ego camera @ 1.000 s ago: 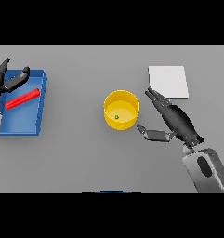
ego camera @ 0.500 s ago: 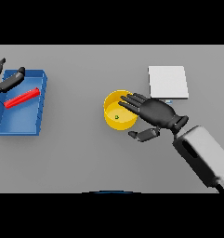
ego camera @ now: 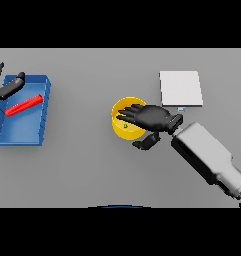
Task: Pick up the red beaker and tilt it to pour out 1 green nut into yellow bowl. Pick up the yellow bowl and place it on the metallic measuring scale.
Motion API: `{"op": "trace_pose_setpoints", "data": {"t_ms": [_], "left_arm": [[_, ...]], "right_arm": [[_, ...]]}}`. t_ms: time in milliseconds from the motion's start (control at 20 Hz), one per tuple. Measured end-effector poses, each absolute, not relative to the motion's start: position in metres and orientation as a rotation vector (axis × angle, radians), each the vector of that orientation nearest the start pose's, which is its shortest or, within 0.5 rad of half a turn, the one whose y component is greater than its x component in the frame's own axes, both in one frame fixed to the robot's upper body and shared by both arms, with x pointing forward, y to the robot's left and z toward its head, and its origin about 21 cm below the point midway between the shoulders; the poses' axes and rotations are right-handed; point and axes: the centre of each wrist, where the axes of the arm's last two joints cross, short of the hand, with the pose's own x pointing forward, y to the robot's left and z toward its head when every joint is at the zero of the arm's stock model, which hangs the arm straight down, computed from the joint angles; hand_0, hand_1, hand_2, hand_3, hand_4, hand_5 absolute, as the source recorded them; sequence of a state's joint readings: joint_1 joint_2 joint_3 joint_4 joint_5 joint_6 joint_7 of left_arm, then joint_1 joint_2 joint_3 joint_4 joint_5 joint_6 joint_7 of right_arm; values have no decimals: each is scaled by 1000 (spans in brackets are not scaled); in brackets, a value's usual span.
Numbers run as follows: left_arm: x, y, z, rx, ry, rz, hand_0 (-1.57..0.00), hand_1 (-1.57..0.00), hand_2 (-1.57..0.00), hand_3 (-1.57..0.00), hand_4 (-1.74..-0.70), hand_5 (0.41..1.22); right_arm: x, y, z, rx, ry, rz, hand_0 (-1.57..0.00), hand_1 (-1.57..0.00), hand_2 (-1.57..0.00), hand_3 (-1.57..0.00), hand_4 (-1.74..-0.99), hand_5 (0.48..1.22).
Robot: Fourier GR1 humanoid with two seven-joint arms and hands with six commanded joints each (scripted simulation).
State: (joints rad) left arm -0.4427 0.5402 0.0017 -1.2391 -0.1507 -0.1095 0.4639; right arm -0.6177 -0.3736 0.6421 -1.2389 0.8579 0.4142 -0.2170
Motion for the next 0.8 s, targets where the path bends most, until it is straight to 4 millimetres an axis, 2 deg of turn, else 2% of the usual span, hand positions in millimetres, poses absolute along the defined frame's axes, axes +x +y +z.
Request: {"op": "trace_pose_setpoints", "data": {"t_ms": [200, 300, 400, 500, 550, 600, 650, 700, 800], "left_arm": [[351, 336, 105, 567, -1144, -458, 1, 1, 1, 1, -802, 703], [354, 337, 102, 578, -1117, -463, 1, 1, 1, 1, -792, 708], [353, 339, 103, 581, -1120, -465, 1, 1, 1, 1, -789, 713], [356, 335, 103, 576, -1127, -468, 1, 1, 1, 1, -791, 712], [356, 338, 105, 584, -1130, -465, 1, 1, 1, 1, -791, 711], [352, 341, 101, 579, -1130, -467, 1, 1, 1, 1, -789, 710], [354, 339, 102, 576, -1127, -468, 1, 1, 1, 1, -788, 710], [354, 337, 103, 574, -1137, -472, 1, 1, 1, 1, -788, 710], [356, 340, 102, 576, -1132, -469, 1, 1, 1, 1, -787, 707]], "right_arm": [[347, -134, 45, -330, -1261, 2100, 1, 1, 1, -4, -1184, 676], [351, -133, 47, -325, -1241, 2114, 1, 1, 1, -12, -1188, 693], [354, -132, 47, -323, -1230, 2110, 1, 1, -9, -41, -1209, 732], [352, -131, 43, -327, -1215, 2110, -48, -60, -88, -130, -1261, 809], [352, -130, 43, -331, -1216, 2109, -193, -183, -189, -215, -1309, 891], [352, -129, 42, -320, -1225, 2119, -455, -407, -349, -322, -1363, 957], [352, -128, 43, -314, -1235, 2121, -678, -640, -594, -572, -1435, 1010], [355, -130, 46, -313, -1238, 2124, -857, -826, -789, -679, -1492, 1052], [354, -134, 44, -300, -1255, 2118, -1114, -1094, -1071, -882, -1578, 1113]]}}
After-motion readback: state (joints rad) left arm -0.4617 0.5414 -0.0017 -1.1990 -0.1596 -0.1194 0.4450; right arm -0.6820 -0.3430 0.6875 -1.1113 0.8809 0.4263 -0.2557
